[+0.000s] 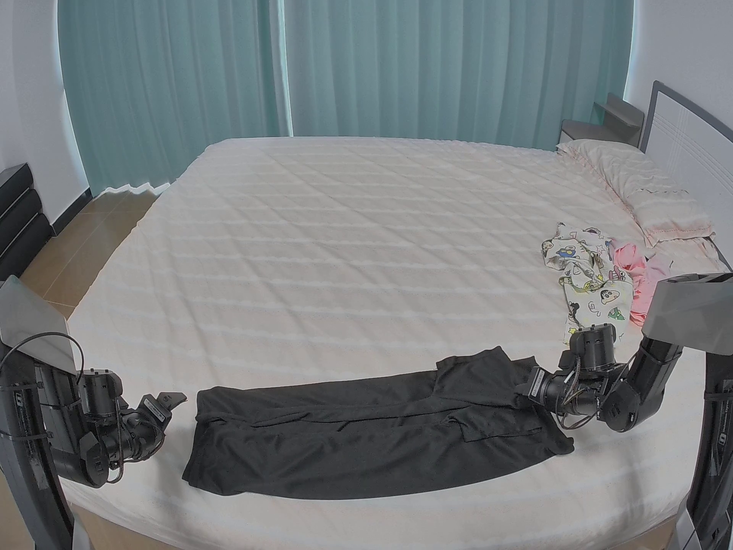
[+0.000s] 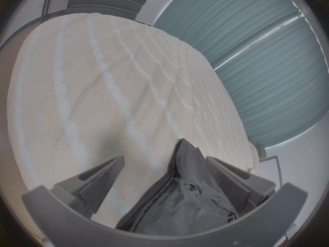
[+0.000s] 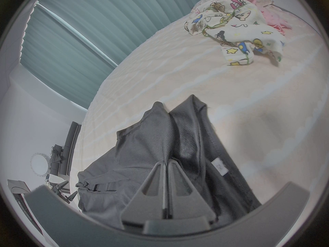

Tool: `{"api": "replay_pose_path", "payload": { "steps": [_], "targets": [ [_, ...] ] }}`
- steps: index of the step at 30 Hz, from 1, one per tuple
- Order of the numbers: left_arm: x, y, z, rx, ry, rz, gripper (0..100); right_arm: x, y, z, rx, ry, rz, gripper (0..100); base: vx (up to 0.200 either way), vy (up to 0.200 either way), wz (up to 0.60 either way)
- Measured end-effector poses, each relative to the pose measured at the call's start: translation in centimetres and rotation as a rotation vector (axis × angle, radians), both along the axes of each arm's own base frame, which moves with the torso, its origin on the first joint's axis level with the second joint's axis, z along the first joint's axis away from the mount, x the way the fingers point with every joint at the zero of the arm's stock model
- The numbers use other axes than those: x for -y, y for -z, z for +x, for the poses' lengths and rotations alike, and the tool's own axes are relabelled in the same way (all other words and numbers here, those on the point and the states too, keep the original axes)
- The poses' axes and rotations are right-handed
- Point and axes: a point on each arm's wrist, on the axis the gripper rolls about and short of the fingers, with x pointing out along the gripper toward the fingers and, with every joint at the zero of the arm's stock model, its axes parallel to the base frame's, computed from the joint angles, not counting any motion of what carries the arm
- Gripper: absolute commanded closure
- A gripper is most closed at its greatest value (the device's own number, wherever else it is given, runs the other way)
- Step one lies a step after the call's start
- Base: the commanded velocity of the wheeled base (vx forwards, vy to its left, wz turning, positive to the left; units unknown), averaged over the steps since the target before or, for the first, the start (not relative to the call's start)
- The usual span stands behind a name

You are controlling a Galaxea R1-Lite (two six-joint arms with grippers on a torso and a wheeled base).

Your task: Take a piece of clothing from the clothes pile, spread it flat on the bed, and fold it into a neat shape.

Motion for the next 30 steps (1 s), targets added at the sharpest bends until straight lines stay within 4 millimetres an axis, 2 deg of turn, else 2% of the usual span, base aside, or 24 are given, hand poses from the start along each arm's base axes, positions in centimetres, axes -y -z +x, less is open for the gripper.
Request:
{"api": "replay_pose_path", "payload": {
  "steps": [12, 13, 21, 30],
  "targets": [
    [0.0, 0.0, 0.0, -0.002, -0.002, 0.001, 0, 0.8, -0.3, -2.3, -0.025, -0.041, -0.056, 100, 0.0, 0.0, 0.0],
    [0.0, 0.0, 0.0, -0.002, -0.002, 0.001, 0, 0.8, -0.3, -2.4, -0.026, -0.046, -0.061, 0, 0.0, 0.0, 0.0],
    [0.0, 0.0, 0.0, -0.002, -0.002, 0.003, 0, 1.0, -0.4, -2.8, -0.024, -0.056, -0.078, 0, 0.0, 0.0, 0.0],
    [0.4, -0.3, -0.6, 0.026, 0.024, 0.005, 0, 1.4, -2.0, -2.5, 0.048, -0.027, -0.066, 0, 0.0, 0.0, 0.0]
  ]
}}
